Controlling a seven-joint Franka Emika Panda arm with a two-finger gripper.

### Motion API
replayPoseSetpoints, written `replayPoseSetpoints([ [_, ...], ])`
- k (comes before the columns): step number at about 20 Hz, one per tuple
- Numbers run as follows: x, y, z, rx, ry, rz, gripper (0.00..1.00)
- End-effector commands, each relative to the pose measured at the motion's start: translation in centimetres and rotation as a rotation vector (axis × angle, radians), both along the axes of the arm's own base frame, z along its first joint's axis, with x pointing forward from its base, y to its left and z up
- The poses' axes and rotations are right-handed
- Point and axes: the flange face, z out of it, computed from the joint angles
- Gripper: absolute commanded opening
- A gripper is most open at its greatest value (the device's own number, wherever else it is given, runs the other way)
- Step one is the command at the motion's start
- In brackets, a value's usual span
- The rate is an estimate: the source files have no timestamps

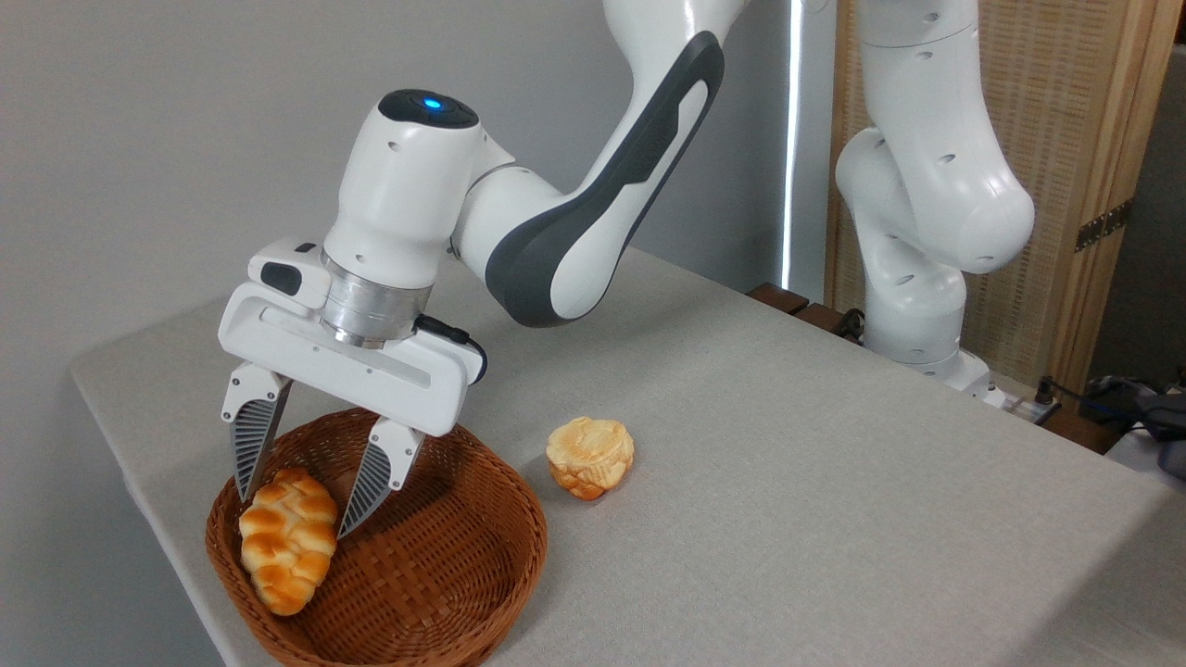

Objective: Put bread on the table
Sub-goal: 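Lower the open gripper over the braided bread roll in the basket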

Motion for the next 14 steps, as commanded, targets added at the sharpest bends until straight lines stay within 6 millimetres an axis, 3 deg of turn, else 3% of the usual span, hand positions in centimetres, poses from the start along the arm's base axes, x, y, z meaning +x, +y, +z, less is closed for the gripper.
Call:
replayPoseSetpoints([
  [1,0.2,-0.3,-0.1,-0.019,-0.015,0.021,1.00],
  [5,0.1,-1.4,-0.8,-0.011,-0.005,-0.002,1.00],
  [14,0.3,-1.6,-2.6,-0.002,0.021,-0.007,1.00],
])
